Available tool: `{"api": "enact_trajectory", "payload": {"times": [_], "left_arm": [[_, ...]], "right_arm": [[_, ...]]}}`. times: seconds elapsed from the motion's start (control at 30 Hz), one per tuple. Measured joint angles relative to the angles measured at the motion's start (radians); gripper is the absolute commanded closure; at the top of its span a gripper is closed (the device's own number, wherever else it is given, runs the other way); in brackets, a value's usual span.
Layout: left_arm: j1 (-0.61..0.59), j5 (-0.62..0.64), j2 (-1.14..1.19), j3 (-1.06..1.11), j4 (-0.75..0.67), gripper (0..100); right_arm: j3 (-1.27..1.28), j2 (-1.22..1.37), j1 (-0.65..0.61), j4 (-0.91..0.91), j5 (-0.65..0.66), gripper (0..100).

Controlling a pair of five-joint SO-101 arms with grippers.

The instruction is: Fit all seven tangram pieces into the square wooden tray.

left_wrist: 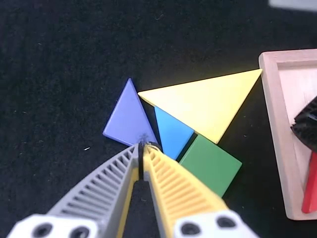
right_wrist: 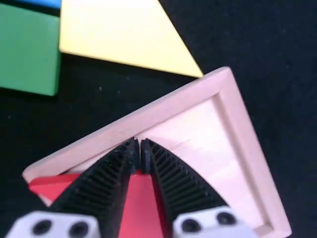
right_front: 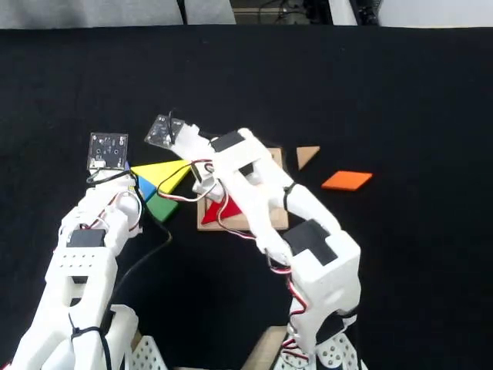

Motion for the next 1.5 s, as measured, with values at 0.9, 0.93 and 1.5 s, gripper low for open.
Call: {"api": "enact_trajectory", "payload": {"times": [0.9, 0.93, 1.5], "left_arm": [[0.0, 0.0, 0.0, 0.0, 0.0, 97], [0.0, 0.0, 0.0, 0.0, 0.0, 97], [0.0, 0.0, 0.0, 0.0, 0.0, 97]], "right_arm": [[0.002, -0.133, 0.137, 0.051, 0.0, 98.8], [0.002, -0.132, 0.137, 0.037, 0.0, 98.8], [0.046, -0.058, 0.218, 0.015, 0.061, 98.8]]}}
